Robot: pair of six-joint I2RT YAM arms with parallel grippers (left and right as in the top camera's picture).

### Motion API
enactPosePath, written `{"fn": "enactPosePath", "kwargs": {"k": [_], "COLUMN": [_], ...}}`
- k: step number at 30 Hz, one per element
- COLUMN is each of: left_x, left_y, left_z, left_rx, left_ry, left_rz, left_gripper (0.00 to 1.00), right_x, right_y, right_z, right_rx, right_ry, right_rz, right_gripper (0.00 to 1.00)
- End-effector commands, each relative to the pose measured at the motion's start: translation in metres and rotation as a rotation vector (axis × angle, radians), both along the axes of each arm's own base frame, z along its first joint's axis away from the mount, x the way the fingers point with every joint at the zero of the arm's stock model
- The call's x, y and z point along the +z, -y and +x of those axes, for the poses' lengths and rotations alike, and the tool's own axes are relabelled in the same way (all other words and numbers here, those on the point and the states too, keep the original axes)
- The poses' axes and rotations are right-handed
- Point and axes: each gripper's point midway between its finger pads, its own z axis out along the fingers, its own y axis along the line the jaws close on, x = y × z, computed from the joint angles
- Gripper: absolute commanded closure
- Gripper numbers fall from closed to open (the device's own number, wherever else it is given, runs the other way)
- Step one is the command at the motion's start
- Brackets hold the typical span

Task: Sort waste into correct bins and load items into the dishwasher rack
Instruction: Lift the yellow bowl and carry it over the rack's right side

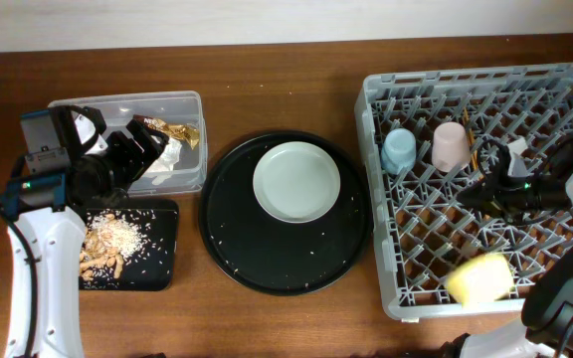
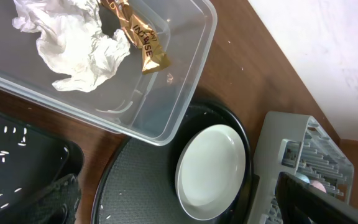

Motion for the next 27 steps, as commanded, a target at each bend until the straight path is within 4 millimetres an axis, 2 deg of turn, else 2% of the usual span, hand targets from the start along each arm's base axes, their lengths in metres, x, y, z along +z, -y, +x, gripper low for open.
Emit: {"fn": "enactPosePath", "kwargs": {"k": [1, 5, 7, 8, 10, 11, 13, 15, 16, 17, 19, 21, 22, 25, 27], "left_x": [0.003, 0.003, 0.003, 0.003, 0.003, 0.003, 0.003, 0.003, 0.003, 0.003, 0.003, 0.003, 0.003, 0.003, 0.003], "left_y": [-0.001, -0.001, -0.001, -0.001, -0.001, -0.001, -0.001, -0.001, -0.001, -0.001, -0.001, -0.001, -0.001, -0.001, -0.001], "left_z": [-0.001, -0.001, -0.001, -0.001, -0.001, -0.001, -0.001, -0.001, -0.001, -0.001, -0.001, -0.001, -0.001, -0.001, -0.001], "left_rx": [0.0, 0.0, 0.0, 0.001, 0.0, 0.0, 0.0, 0.0, 0.0, 0.0, 0.0, 0.0, 0.0, 0.0, 0.0], "left_ry": [0.01, 0.01, 0.01, 0.01, 0.01, 0.01, 0.01, 0.01, 0.01, 0.01, 0.01, 0.01, 0.01, 0.01, 0.01], "left_rz": [0.003, 0.003, 0.003, 0.003, 0.003, 0.003, 0.003, 0.003, 0.003, 0.003, 0.003, 0.003, 0.003, 0.003, 0.003], "left_gripper": [0.01, 0.01, 0.01, 0.01, 0.01, 0.01, 0.01, 0.01, 0.01, 0.01, 0.01, 0.01, 0.01, 0.01, 0.01], "right_x": [-0.004, -0.004, 0.0, 0.007, 0.026, 0.033, 0.05, 0.062, 0.077, 0.091, 0.117, 0.148, 0.156, 0.173, 0.168], "right_y": [0.003, 0.007, 0.01, 0.013, 0.02, 0.023, 0.034, 0.067, 0.087, 0.098, 0.106, 0.118, 0.122, 0.141, 0.137], "right_z": [0.001, 0.01, 0.016, 0.02, 0.031, 0.035, 0.039, 0.022, 0.006, -0.005, -0.026, -0.073, -0.09, -0.159, -0.188], "right_rx": [-0.02, -0.065, -0.092, -0.103, -0.107, -0.124, -0.174, -0.274, -0.331, -0.378, -0.519, -0.794, -0.885, -1.168, -1.302], "right_ry": [-0.023, -0.009, -0.006, 0.001, 0.039, 0.038, 0.015, -0.123, -0.184, -0.198, -0.2, -0.242, -0.262, -0.366, -0.463], "right_rz": [-0.023, -0.02, -0.023, -0.027, -0.048, -0.055, -0.098, -0.3, -0.435, -0.516, -0.56, -0.569, -0.57, -0.627, -0.581], "right_gripper": [0.96, 0.96, 0.91, 0.87, 0.74, 0.73, 0.64, 0.62, 0.62, 0.62, 0.62, 0.63, 0.61, 0.5, 0.47]}}
